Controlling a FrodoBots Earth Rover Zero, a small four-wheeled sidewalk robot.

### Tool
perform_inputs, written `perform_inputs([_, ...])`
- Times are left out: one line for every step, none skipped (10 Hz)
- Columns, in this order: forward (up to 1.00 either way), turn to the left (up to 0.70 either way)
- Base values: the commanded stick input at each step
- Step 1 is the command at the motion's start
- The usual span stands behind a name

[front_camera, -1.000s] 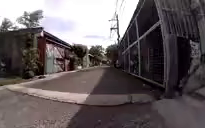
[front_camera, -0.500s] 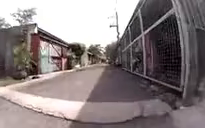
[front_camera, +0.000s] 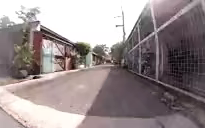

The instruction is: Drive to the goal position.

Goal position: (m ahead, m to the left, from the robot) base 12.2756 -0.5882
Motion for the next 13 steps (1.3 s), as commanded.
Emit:
perform_inputs([0.85, 0.0])
perform_inputs([0.85, 0.0])
perform_inputs([0.85, 0.0])
perform_inputs([0.85, 0.0])
perform_inputs([0.85, 0.0])
perform_inputs([0.85, 0.0])
perform_inputs([0.85, 0.0])
perform_inputs([0.85, 0.0])
perform_inputs([0.85, 0.0])
perform_inputs([0.85, 0.0])
perform_inputs([0.85, 0.0])
perform_inputs([0.85, 0.0])
perform_inputs([0.85, 0.0])
